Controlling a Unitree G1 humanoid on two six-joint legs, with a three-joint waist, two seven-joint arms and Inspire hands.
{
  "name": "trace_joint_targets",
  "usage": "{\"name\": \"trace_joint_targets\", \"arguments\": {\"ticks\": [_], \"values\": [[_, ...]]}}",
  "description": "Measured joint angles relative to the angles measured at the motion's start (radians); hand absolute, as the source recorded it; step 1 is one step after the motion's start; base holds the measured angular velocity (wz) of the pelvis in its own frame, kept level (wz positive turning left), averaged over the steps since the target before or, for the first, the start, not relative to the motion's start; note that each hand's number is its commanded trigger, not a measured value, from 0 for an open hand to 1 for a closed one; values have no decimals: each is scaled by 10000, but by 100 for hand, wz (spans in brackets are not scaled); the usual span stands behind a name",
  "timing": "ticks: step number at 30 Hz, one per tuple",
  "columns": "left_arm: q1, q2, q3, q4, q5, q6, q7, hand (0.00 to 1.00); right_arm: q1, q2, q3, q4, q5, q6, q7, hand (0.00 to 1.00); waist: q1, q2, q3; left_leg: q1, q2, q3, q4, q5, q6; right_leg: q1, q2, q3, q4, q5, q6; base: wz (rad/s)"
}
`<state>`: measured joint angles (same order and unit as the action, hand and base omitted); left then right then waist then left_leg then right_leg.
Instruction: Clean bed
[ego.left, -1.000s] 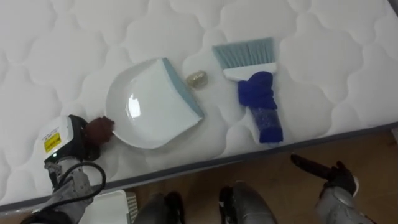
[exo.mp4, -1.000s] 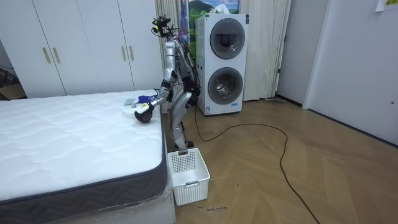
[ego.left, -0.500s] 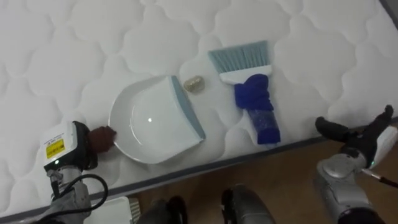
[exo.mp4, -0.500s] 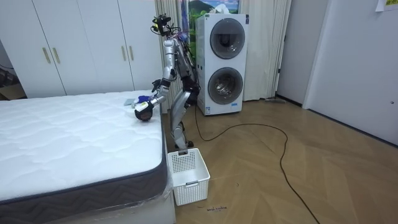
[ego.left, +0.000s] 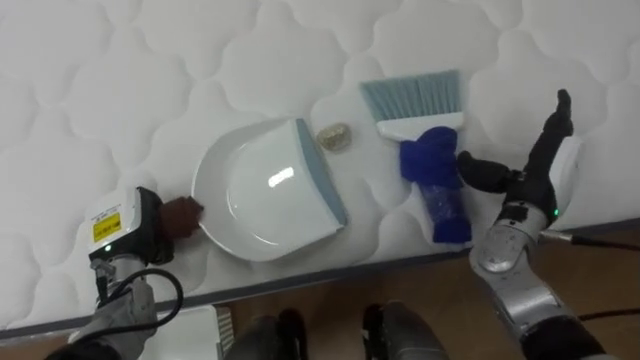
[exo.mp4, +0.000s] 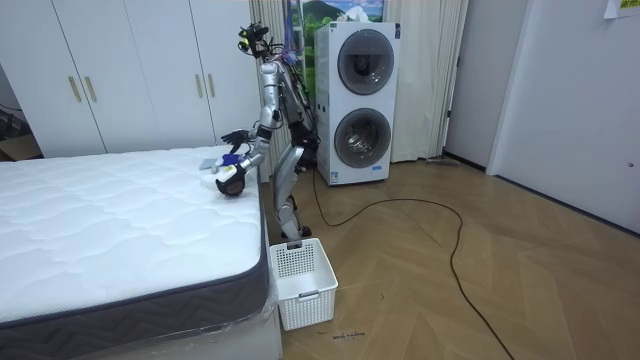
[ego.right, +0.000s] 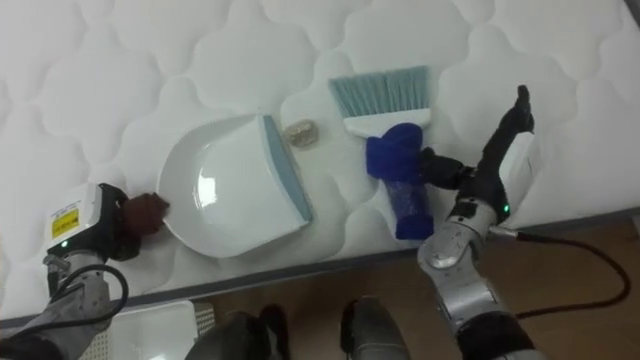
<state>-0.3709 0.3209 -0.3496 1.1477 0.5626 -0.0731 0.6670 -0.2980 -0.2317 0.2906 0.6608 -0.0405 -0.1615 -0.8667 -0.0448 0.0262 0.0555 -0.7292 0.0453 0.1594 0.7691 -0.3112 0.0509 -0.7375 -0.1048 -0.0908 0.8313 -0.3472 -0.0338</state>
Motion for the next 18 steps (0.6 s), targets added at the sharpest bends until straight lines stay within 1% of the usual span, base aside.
{"name": "trace_joint_targets", "arguments": {"ticks": [3, 4, 5, 10, 12, 14, 18], "values": [[-139, -1, -66, 10, -3, 1, -203, 100, -41, 1, 170, -1, -1, -7, 384, 0, 91, 20, 73, 42, -6, 3, -26, -1, -2, 45, -8, -4, -10, -20, 5, 0], [-197, 0, -67, 8, -3, 1, -260, 100, -59, -3, 187, -1, -1, -7, 477, 0, 125, 23, 117, 40, -5, 3, -26, -1, -2, 44, -9, -6, -8, -21, 6, 0], [-228, -1, -68, 6, -3, 1, -305, 100, -60, -12, 218, 0, 0, -7, 531, 0, 142, 28, 134, 35, -5, 2, -26, -2, -3, 42, -11, -10, -8, -21, 6, 0], [-285, 2, -79, 3, -2, 0, -431, 100, -60, -19, 255, 9, 81, -43, 674, 0, 195, 39, 141, 33, -5, -6, -42, -3, -4, 41, -12, -34, -21, -23, 8, 0], [-285, 2, -83, -7, 5, 0, -429, 100, -60, -24, 288, 114, 233, -170, 666, 0, 198, 43, 143, 31, 9, -11, -55, -2, -4, 58, -8, -90, -55, -21, 5, 0], [-302, 5, -83, -29, 6, -14, -429, 100, -60, -56, 288, 531, 450, -360, 663, 0, 181, 72, 159, 15, 16, -108, -72, -1, -6, 132, -16, -230, -161, -6, -17, 8], [-297, 5, -89, -17, 0, -152, -436, 100, -69, -78, 182, 1003, 878, -650, 713, 0, 130, 69, 159, 11, -80, -140, -112, 1, -2, 143, -128, -261, -131, -56, 18, 9]]}}
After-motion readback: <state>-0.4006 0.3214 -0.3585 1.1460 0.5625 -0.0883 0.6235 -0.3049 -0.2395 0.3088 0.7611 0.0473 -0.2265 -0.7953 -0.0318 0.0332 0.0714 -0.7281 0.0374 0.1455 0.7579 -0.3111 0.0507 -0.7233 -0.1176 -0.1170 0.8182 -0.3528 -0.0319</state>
